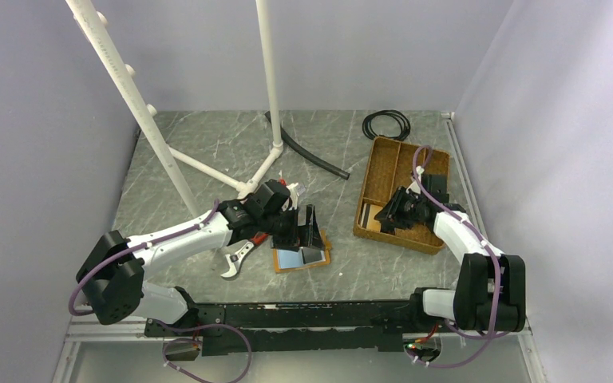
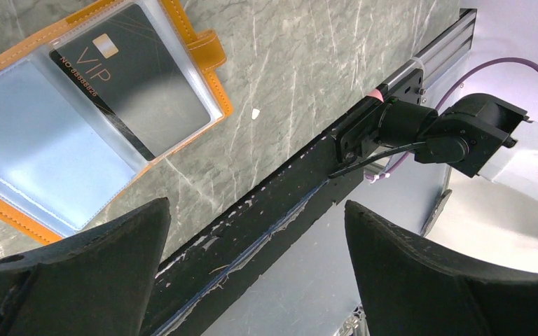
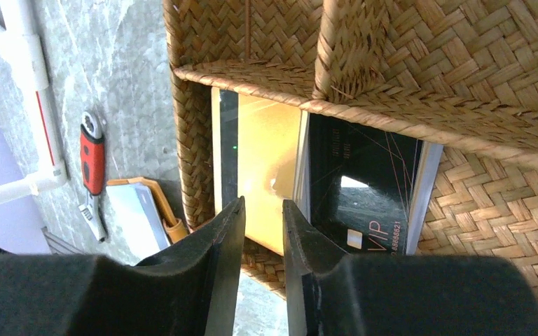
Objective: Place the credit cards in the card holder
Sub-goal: Pick up the credit card from the storage box.
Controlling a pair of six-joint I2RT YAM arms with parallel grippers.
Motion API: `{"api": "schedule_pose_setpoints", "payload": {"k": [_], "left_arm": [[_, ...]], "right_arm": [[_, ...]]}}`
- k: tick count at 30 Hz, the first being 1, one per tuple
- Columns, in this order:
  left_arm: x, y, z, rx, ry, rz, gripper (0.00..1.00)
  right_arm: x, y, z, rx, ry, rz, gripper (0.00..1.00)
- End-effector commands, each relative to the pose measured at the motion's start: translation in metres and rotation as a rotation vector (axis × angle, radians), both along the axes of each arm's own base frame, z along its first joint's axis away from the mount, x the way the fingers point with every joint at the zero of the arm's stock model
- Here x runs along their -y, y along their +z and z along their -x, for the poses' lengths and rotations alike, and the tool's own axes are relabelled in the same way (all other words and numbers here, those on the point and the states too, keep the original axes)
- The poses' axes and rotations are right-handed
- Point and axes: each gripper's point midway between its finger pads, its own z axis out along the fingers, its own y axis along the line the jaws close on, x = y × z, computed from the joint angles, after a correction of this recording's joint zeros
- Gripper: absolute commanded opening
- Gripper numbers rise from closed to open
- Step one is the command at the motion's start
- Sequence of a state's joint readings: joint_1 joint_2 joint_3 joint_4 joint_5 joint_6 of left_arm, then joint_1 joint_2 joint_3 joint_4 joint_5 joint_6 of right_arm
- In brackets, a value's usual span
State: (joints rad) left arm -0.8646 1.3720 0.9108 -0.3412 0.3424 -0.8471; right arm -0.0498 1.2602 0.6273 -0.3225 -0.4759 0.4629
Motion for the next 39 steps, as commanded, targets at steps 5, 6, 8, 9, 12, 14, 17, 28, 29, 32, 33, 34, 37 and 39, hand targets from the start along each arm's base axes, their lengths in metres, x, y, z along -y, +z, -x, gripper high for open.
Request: {"api": "schedule_pose_setpoints", "payload": {"k": [5, 6, 8, 9, 12, 14, 17, 28, 29, 32, 33, 34, 37, 39], "left_arm": [[0.007, 0.014, -0.006, 0.040, -0.014, 0.042, 0.99], [0.008, 0.014, -0.006, 0.040, -0.015, 0.041, 0.99], [0.009, 0.013, -0.006, 0.038, -0.015, 0.043, 1.00], [0.009, 0.013, -0.006, 0.038, -0.015, 0.044, 1.00], [0.008, 0.014, -0.006, 0.039, -0.013, 0.045, 0.99], [0.008, 0.013, -0.006, 0.037, -0.014, 0.043, 0.99], [0.008, 0.013, -0.006, 0.038, -0.013, 0.045, 0.99], [0.007, 0.014, -0.006, 0.042, -0.010, 0.046, 0.99], [0.007, 0.015, -0.005, 0.042, -0.011, 0.047, 0.99], [0.007, 0.014, -0.005, 0.042, -0.013, 0.049, 1.00], [0.008, 0.014, -0.006, 0.041, -0.014, 0.051, 0.99], [0.009, 0.014, -0.005, 0.038, -0.015, 0.052, 0.99], [0.009, 0.014, -0.006, 0.039, -0.018, 0.053, 0.99], [0.009, 0.014, -0.005, 0.039, -0.016, 0.052, 0.99]], "right_arm": [[-0.009, 0.021, -0.017, 0.098, 0.039, -0.030, 0.28], [-0.007, 0.021, -0.018, 0.094, 0.028, -0.016, 0.28], [0.003, 0.016, -0.018, 0.075, -0.010, 0.033, 0.30], [0.006, 0.014, -0.018, 0.071, -0.021, 0.051, 0.31], [0.010, 0.008, -0.017, 0.047, -0.027, 0.073, 0.31], [0.008, 0.006, -0.017, 0.037, -0.024, 0.064, 0.31], [0.003, 0.004, -0.017, 0.038, -0.012, 0.037, 0.32], [0.000, 0.021, -0.021, 0.079, 0.000, 0.066, 0.34], [0.003, 0.023, -0.020, 0.081, -0.009, 0.084, 0.35], [0.010, 0.025, -0.021, 0.083, -0.016, 0.123, 0.37], [0.009, 0.025, -0.022, 0.088, -0.011, 0.122, 0.37], [0.007, 0.025, -0.023, 0.089, -0.005, 0.114, 0.38], [0.003, 0.023, -0.026, 0.089, 0.004, 0.085, 0.37], [0.002, 0.018, -0.028, 0.087, 0.000, 0.083, 0.36]]}}
